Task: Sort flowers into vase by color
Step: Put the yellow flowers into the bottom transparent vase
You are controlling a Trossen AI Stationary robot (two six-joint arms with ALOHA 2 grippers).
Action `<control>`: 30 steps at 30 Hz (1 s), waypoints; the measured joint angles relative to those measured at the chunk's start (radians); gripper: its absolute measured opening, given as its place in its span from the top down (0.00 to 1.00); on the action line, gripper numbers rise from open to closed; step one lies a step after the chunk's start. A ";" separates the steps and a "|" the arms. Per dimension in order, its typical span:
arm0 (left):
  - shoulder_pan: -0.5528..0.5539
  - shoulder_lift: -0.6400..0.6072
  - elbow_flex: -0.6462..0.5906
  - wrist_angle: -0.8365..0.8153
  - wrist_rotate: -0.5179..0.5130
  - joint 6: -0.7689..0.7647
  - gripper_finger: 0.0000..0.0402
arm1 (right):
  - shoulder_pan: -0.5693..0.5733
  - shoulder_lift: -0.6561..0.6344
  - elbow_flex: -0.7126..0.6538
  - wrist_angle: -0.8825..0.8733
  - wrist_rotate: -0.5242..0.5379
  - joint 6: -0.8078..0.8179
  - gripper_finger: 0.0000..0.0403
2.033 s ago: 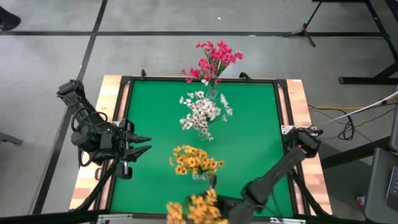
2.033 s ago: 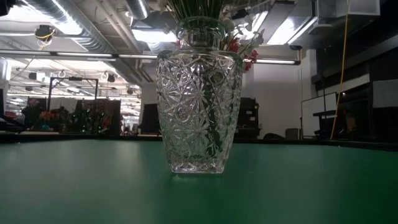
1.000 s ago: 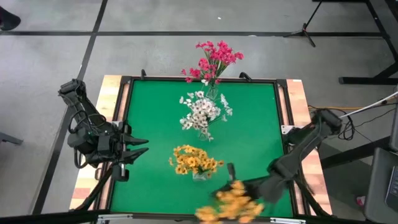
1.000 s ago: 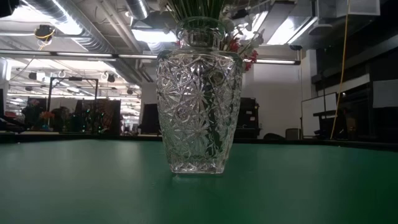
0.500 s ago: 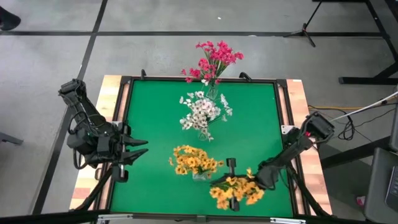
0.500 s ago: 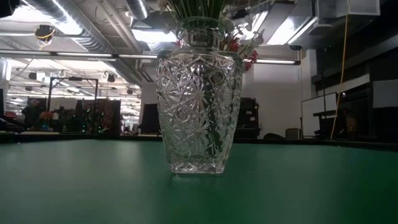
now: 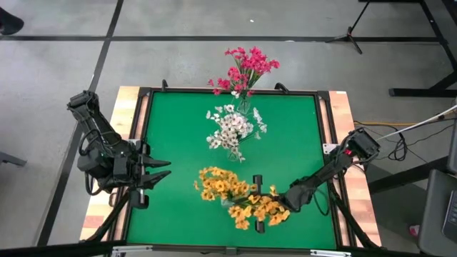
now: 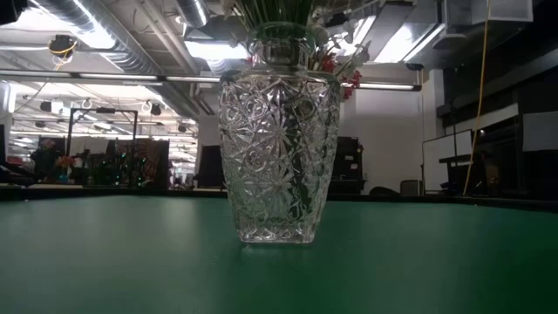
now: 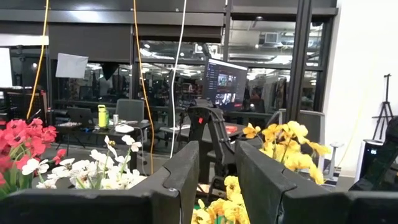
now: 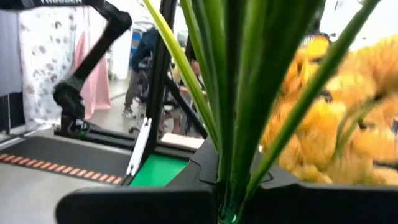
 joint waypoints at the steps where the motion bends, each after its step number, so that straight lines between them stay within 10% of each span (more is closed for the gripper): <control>1: 0.000 0.000 0.000 -0.002 0.000 0.000 0.74 | 0.001 0.000 0.000 -0.015 0.008 0.009 0.97; 30: 0.012 0.000 0.000 -0.024 -0.025 -0.001 0.74 | -0.084 0.029 0.002 -0.214 -0.081 0.264 0.97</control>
